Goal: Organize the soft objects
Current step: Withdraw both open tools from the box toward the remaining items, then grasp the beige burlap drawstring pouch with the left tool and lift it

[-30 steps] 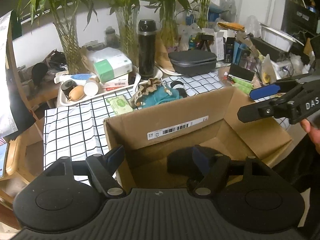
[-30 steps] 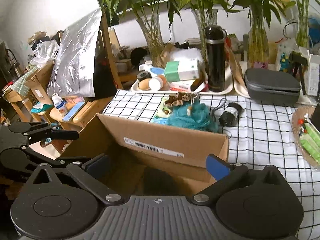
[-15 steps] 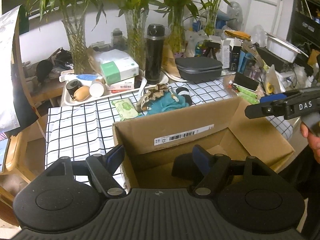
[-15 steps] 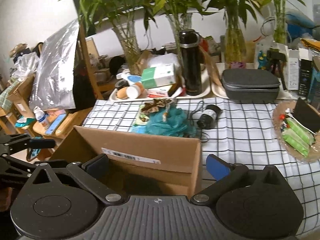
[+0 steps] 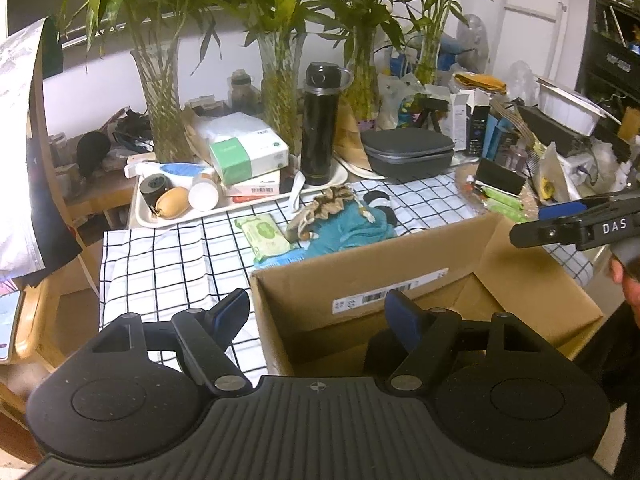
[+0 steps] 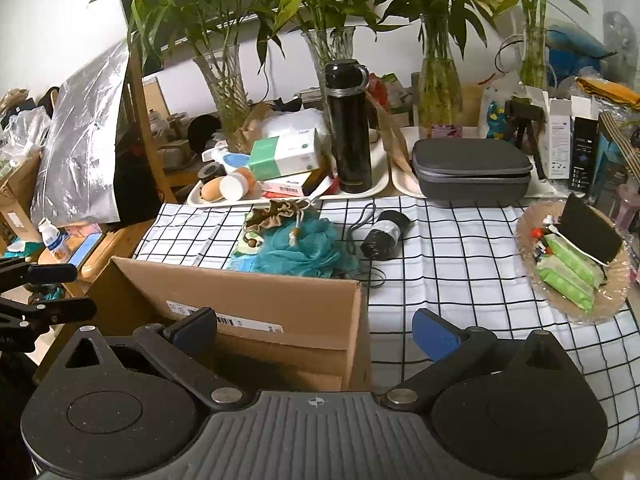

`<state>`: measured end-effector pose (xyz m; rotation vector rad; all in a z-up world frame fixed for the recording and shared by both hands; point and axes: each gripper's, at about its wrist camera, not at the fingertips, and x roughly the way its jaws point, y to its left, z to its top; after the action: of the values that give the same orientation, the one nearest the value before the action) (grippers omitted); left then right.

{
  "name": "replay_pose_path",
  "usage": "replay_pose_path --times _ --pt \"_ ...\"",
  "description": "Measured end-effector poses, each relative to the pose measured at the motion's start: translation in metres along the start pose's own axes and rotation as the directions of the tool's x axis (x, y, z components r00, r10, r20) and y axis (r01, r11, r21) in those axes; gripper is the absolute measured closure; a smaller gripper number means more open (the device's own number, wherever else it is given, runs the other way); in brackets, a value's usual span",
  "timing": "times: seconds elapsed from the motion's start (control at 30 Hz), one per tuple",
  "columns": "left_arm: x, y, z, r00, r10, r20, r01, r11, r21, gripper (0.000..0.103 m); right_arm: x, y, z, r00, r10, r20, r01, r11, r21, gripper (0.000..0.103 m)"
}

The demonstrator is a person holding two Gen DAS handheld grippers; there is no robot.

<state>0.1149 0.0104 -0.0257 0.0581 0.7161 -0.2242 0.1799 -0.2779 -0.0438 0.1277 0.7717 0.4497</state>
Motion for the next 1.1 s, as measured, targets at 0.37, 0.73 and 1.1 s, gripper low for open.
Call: replay_pose_path --times 0.37,0.73,1.1 --pt "0.002 0.01 0.009 1.0 0.01 0.03 -0.01 1.0 0.01 0.029 0.008 -0.016 0.008 0.999 -0.05 0.018 0.049 0.998 0.042 0.0" --pt "0.012 0.014 0.024 0.998 0.032 0.051 -0.038 0.994 0.107 0.029 0.022 -0.033 0.014 0.997 -0.082 0.003 0.081 0.994 0.073 0.0" --pt "0.044 0.031 0.04 0.999 -0.029 0.037 0.024 0.991 0.132 0.029 0.041 -0.046 0.023 0.994 -0.112 -0.008 0.112 0.993 0.046 0.0"
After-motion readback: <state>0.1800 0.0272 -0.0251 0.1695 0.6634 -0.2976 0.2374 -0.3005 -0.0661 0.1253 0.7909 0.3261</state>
